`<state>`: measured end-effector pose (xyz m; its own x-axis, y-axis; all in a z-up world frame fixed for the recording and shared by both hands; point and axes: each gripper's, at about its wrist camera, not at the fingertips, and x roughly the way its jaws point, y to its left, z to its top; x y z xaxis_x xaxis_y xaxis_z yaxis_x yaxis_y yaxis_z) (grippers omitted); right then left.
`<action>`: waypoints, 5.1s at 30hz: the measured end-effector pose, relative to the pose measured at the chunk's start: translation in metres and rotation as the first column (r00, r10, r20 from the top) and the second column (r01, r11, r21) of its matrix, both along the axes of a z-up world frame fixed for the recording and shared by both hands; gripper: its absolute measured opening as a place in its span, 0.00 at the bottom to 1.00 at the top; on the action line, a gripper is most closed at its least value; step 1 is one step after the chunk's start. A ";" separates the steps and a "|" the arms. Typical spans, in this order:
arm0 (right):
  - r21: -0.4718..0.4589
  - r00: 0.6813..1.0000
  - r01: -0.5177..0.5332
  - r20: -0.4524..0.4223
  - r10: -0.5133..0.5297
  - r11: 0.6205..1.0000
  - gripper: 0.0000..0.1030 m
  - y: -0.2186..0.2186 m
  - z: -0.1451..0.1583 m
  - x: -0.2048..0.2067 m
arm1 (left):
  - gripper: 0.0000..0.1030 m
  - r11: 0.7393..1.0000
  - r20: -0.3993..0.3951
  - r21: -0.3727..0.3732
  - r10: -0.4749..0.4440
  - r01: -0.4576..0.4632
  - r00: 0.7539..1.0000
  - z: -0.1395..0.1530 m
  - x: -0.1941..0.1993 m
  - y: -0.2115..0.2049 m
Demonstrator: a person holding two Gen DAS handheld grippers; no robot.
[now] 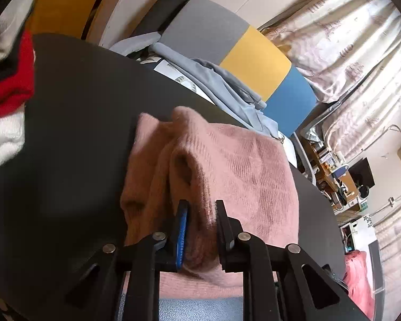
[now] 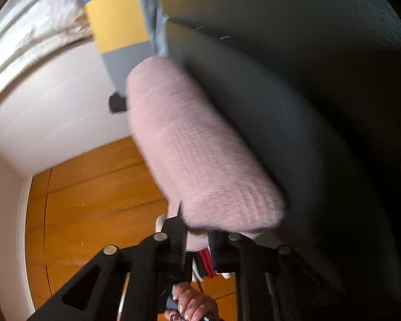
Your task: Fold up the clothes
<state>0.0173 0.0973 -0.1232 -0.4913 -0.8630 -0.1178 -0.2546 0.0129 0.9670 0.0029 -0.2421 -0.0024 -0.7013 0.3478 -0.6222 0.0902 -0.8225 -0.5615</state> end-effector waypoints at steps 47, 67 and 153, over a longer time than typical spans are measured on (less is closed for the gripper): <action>0.286 0.959 -0.256 -0.046 0.280 0.924 0.05 -0.048 0.011 0.028 | 0.06 0.992 0.085 -0.122 -0.019 0.029 0.996 -0.043 0.060 -0.027; 0.835 0.751 0.012 -0.371 0.546 0.551 0.27 -0.060 0.167 -0.036 | 0.46 0.906 -0.127 -0.387 0.133 -0.173 0.983 0.022 0.070 -0.034; 0.971 0.564 0.038 -0.217 0.797 0.237 0.20 -0.043 0.086 0.043 | 0.96 0.738 -0.061 -0.656 0.160 -0.160 0.985 -0.057 0.076 0.007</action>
